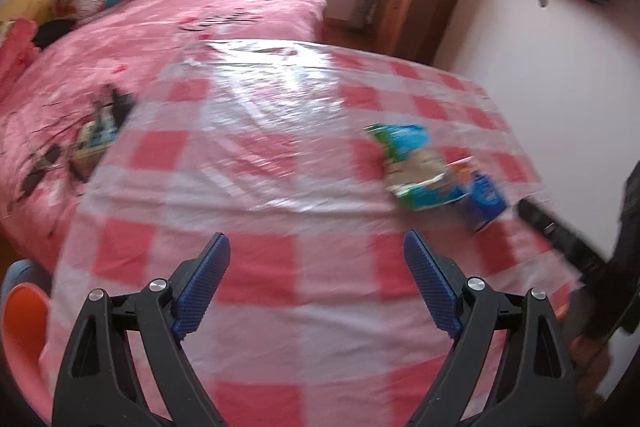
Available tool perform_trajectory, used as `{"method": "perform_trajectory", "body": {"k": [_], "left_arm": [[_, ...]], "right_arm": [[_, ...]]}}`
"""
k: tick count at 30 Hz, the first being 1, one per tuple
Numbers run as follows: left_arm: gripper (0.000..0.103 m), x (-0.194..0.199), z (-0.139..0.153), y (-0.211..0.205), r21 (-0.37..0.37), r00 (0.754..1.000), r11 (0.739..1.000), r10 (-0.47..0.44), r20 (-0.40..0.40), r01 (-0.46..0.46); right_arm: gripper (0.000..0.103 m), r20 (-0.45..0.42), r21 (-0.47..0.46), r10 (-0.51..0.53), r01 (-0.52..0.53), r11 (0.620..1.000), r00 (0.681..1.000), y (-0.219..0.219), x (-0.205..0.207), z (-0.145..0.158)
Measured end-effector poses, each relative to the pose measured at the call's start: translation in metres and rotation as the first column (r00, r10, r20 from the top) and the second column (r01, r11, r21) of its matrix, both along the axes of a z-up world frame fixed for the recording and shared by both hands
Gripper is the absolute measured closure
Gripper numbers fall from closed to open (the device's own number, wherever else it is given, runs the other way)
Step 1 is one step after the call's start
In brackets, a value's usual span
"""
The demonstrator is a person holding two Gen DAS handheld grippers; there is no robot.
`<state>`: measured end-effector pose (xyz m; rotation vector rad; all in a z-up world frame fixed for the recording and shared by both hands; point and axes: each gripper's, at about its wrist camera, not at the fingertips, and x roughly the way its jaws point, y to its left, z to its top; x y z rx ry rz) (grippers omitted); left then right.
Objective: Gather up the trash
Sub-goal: 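Return both tools from the bucket to the last items on the table, then grasp the blue-and-white snack bag with the left tool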
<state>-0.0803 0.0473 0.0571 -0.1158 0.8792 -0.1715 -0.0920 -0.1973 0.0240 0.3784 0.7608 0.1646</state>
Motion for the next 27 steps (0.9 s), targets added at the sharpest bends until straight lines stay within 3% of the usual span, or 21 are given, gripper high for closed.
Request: {"method": "perform_trajectory", "body": {"k": [10,17,27], "left_arm": [[0.014,0.065,0.0,-0.062,-0.104,0.992,0.989,-0.111,-0.055,0.105],[0.014,0.109,-0.021,-0.083,-0.086,0.985,0.992,-0.099,-0.14,0.087],[0.014,0.131,-0.041,-0.09,-0.055,0.987,0.998,-0.046,-0.157,0.038]], "right_arm": [[0.009,-0.047,0.031,0.068,-0.067,0.997,0.997,-0.001,0.014,-0.011],[0.008,-0.049,0.038,0.1,-0.098,0.994,0.994,0.004,0.022,-0.012],[0.008,-0.066,0.032,0.142,-0.14,0.99,0.988,0.015,0.035,-0.015]]}}
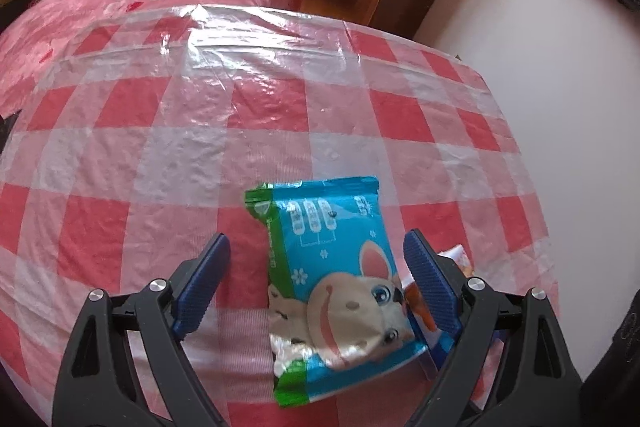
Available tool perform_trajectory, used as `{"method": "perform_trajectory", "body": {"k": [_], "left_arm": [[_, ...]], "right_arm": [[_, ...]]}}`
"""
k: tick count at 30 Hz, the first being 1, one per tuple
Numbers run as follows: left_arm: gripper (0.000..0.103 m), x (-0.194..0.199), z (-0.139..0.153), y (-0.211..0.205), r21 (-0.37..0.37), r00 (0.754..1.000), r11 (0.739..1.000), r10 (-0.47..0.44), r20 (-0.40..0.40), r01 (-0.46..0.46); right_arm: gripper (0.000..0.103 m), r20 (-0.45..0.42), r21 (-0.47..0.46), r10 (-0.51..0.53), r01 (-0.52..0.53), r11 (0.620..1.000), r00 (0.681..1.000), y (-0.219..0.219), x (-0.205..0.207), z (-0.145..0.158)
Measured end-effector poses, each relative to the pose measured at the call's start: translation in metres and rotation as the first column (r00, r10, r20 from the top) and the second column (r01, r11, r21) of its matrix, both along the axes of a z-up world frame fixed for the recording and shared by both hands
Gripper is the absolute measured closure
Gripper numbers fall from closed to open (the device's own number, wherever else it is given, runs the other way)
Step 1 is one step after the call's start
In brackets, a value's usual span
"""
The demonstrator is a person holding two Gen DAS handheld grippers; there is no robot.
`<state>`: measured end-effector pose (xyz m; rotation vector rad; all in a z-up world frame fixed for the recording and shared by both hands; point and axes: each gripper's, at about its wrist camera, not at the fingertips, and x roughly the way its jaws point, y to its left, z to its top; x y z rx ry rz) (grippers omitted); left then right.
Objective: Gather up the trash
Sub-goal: 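Grasp the blue-and-white snack bag with the left tool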
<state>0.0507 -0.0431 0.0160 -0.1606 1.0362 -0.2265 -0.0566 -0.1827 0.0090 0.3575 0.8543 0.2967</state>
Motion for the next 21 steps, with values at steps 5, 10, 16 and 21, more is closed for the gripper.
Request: {"method": "perform_trajectory", "body": {"k": [5,10,16,21], "left_arm": [[0.017,0.0,-0.001,-0.004,0.022,1.0,1.0,0.007,0.029,-0.008],[0.035,-0.005,-0.001,-0.008,0.079,0.998,0.997,0.002,0.069,-0.008],[0.052,-0.008,0.001,-0.004,0.063,0.997,0.998,0.005,0.074,-0.01],[0.056,-0.017,0.003,0.005,0.054,0.997,0.998,0.024,0.067,-0.028]], "right_arm": [[0.009,-0.006,-0.015,0.017,-0.017,1.0,1.0,0.005,0.007,-0.001],[0.009,-0.005,-0.025,0.047,-0.047,0.999,0.999,0.009,0.01,-0.003],[0.009,-0.002,-0.028,0.057,-0.057,0.998,0.998,0.009,0.012,-0.004],[0.017,-0.003,-0.032,0.055,-0.055,0.998,0.998,0.008,0.013,-0.005]]}}
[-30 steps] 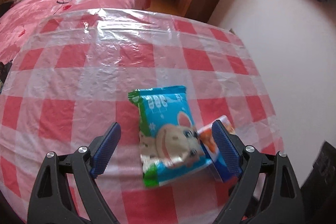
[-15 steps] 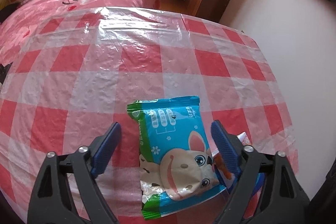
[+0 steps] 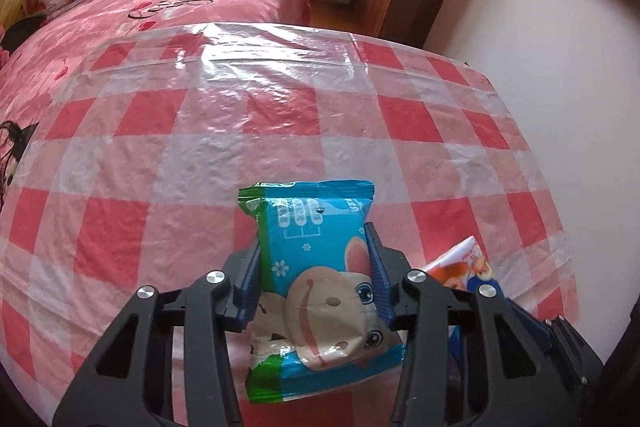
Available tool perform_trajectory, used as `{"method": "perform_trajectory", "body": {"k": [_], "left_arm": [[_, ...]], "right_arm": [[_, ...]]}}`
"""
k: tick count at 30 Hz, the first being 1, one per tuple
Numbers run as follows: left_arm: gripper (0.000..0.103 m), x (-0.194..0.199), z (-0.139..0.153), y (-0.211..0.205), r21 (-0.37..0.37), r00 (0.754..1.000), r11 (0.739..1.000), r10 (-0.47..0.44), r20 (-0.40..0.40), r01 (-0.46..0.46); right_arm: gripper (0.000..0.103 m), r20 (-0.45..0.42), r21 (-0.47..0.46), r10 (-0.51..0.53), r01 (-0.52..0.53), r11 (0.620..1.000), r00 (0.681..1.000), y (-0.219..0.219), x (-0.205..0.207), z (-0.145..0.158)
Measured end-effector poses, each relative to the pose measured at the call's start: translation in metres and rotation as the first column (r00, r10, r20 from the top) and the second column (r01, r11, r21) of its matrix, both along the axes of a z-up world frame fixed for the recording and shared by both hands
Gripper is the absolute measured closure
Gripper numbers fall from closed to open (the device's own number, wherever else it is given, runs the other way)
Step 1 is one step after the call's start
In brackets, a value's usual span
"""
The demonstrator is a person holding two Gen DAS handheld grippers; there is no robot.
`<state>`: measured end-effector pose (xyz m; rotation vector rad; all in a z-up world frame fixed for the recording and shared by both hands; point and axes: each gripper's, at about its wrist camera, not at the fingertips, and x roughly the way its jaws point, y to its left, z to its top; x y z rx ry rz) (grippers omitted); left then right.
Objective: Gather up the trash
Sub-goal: 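Grasp the blue-and-white snack bag with the left tool, then grasp the blue Vinda tissue box with the right tool while the left tool holds the bag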
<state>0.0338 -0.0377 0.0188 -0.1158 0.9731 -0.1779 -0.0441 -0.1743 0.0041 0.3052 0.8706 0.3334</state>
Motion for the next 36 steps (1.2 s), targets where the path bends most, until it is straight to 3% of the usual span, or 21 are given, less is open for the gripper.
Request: {"method": "perform_trajectory", "body": {"k": [6,11,24,36], "left_arm": [[0.057,-0.019,0.009,0.022,-0.018,1.0,1.0,0.019,0.01,-0.019],[0.057,-0.042,0.016,0.046,-0.016,0.999,0.999,0.031,0.007,-0.031],[0.057,-0.079,0.01,0.102,0.034,0.997,0.997,0.076,-0.009,-0.075],[0.057,-0.099,0.002,0.135,0.079,0.997,0.994,0.077,0.012,-0.078]], "right_arm": [[0.026,-0.002,-0.008,-0.011,0.011,1.0,1.0,-0.001,0.002,0.0],[0.046,-0.009,-0.003,-0.016,0.016,1.0,1.0,-0.004,0.002,-0.001],[0.051,-0.005,-0.006,-0.001,0.001,1.0,1.0,-0.002,0.001,-0.002],[0.052,0.06,-0.016,-0.024,0.025,1.0,0.998,-0.003,-0.007,0.008]]}}
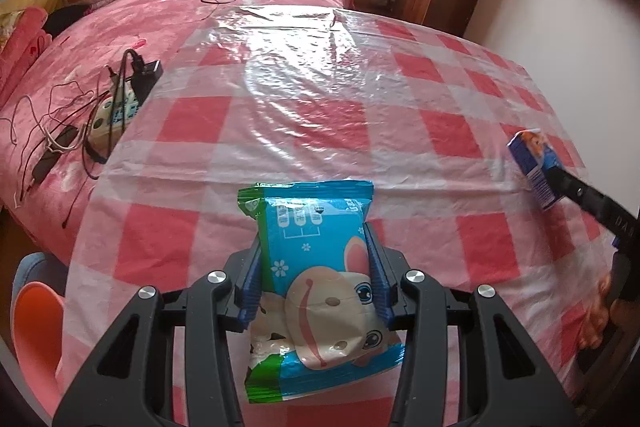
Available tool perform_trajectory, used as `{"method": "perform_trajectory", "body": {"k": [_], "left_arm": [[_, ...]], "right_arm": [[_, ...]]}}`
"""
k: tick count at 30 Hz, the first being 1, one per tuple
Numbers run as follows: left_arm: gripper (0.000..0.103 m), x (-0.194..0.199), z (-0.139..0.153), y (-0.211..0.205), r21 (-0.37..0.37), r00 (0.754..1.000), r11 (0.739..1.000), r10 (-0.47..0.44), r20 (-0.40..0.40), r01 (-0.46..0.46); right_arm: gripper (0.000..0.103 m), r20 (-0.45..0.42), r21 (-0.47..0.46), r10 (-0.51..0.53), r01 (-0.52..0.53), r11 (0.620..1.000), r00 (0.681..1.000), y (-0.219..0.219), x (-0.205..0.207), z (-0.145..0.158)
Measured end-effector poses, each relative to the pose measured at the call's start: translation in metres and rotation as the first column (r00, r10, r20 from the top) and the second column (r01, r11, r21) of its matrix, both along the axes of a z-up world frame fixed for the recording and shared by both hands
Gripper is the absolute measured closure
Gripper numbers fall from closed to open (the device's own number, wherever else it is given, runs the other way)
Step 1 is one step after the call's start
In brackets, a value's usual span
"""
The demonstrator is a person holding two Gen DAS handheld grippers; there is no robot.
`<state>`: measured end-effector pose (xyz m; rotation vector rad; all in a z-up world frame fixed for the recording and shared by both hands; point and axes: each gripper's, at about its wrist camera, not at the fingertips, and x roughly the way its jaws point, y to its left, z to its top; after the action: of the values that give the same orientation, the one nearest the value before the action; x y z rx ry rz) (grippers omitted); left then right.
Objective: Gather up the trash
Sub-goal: 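Grasp the blue Vinda tissue box with the right tool while the left tool holds the bag, then carry the snack bag and tissue box to the orange bucket and release them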
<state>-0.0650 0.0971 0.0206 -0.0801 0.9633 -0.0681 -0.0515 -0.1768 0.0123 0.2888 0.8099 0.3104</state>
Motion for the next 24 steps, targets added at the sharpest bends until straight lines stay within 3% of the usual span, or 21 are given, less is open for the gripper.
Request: {"method": "perform_trajectory", "body": {"k": [13,24], "left_arm": [[0.057,-0.025,-0.001,0.028,0.026,0.999,1.0,0.005,0.035,-0.006],[0.057,-0.043,-0.001,0.059,0.032,0.997,0.998,0.049,0.053,-0.051]], "right_arm": [[0.052,0.066,0.039,-0.05,0.048,0.998,0.997,0.001,-0.017,0.009],[0.052,0.137,-0.007,-0.001,0.002,1.0,0.991,0.041,-0.034,0.024]]}}
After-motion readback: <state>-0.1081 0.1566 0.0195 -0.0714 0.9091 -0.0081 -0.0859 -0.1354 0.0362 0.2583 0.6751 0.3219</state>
